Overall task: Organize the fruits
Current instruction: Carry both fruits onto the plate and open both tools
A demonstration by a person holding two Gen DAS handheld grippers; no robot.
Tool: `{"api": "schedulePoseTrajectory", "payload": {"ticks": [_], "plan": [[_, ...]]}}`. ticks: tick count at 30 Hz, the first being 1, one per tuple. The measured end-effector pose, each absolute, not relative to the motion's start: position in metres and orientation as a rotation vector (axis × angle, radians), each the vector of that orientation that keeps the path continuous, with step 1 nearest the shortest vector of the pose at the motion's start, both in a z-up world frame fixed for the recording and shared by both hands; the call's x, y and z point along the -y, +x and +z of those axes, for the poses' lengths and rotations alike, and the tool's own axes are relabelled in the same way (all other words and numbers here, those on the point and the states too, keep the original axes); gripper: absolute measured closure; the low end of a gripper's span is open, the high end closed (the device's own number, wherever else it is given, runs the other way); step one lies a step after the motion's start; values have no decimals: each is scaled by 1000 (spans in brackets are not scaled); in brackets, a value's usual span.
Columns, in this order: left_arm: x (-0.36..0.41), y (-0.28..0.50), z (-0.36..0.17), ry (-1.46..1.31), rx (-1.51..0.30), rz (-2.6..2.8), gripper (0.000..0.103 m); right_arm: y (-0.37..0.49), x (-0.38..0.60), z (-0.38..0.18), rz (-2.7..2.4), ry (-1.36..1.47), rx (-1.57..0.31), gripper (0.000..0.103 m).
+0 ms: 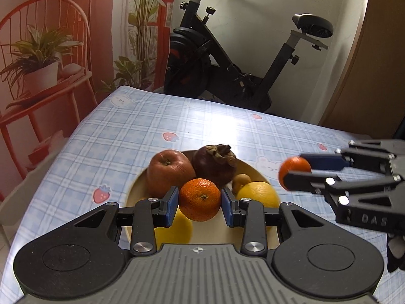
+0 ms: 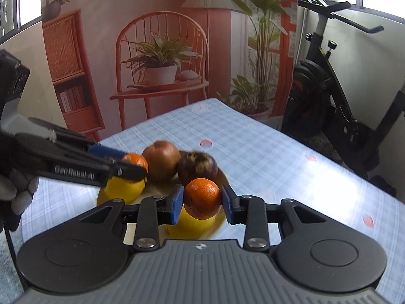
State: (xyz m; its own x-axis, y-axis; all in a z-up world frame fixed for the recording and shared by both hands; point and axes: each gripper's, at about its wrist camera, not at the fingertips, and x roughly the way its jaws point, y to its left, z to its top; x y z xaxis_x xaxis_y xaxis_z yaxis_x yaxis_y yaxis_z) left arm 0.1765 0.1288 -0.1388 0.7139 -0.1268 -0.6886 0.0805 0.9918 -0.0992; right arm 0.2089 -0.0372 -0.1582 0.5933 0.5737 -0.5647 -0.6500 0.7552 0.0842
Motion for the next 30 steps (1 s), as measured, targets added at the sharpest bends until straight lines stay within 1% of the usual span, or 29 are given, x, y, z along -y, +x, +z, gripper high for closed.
{"api": "schedulePoseTrajectory", "payload": {"ticks": [5,12,30], "plan": [[-137,187,-141,-75,-778,-139,65,233,13,-168,756,-194,-627,68],[-143,193,-150,-134,-826,-184,64,240,3,-182,796,-223,-638,68],[-149,198,-154,-160,-846,-165,63,233,10,-178,780,-209,-628,67]]}}
